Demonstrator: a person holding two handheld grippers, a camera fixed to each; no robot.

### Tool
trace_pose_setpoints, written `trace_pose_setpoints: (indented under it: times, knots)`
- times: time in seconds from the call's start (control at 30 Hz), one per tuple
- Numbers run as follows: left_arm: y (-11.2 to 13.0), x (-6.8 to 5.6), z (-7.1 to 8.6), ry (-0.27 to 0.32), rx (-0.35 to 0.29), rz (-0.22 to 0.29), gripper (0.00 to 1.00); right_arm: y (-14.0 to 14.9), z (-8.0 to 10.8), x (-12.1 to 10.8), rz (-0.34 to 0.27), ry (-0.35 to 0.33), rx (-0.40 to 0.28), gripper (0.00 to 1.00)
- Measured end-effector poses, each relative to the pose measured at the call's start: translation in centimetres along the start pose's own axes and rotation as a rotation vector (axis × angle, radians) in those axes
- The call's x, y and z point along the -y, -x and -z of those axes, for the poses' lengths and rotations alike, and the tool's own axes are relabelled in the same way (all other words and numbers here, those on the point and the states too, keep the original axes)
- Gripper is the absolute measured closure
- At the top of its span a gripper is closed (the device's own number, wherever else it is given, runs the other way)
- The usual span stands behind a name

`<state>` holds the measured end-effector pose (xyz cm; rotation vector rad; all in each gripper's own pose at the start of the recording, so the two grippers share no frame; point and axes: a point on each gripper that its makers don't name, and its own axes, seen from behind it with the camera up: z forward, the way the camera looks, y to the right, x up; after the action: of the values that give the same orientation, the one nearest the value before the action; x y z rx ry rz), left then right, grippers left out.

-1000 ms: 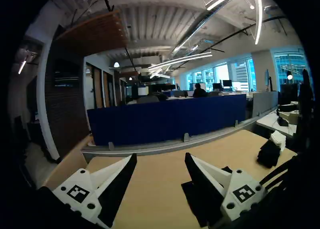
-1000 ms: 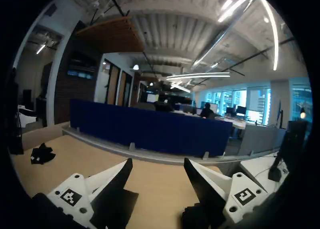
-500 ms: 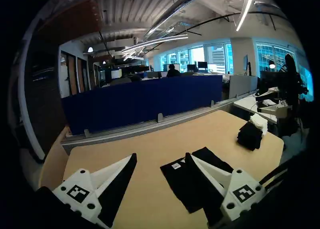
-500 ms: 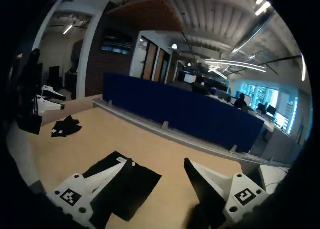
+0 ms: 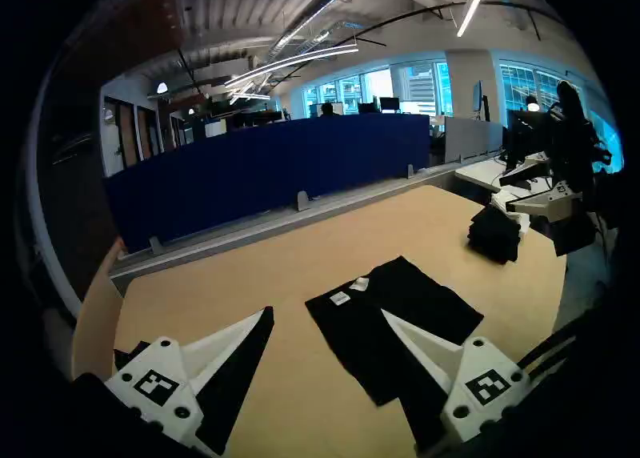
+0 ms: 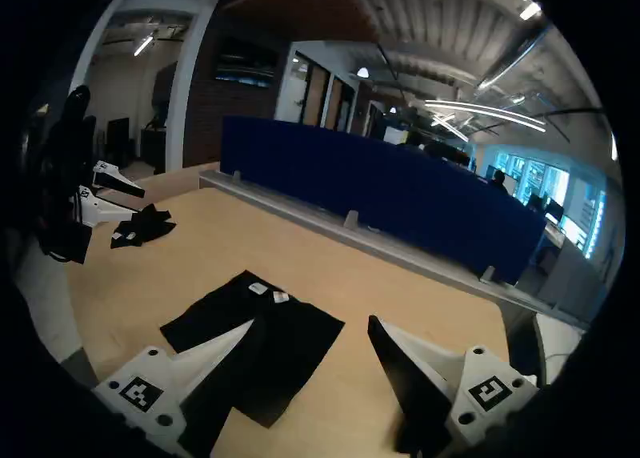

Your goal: Fold towel

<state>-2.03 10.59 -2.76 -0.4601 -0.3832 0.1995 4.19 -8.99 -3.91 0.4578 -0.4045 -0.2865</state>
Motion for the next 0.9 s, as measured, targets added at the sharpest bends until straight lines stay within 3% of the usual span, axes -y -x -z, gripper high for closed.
trace_pose_setpoints:
  times: [0.47,0.9]
  knots:
    - [8.5,-4.0,-3.5,0.091,0.137,-0.031,0.11,8.2,-3.2,2.5,-0.005,-0.035,0.106,0.0]
    - [16.3,-5.8,-5.6,0.154,0.294,-0.038,0.11,14.9,-4.5,4.4,-0.027,-0.075,0.212,0.0]
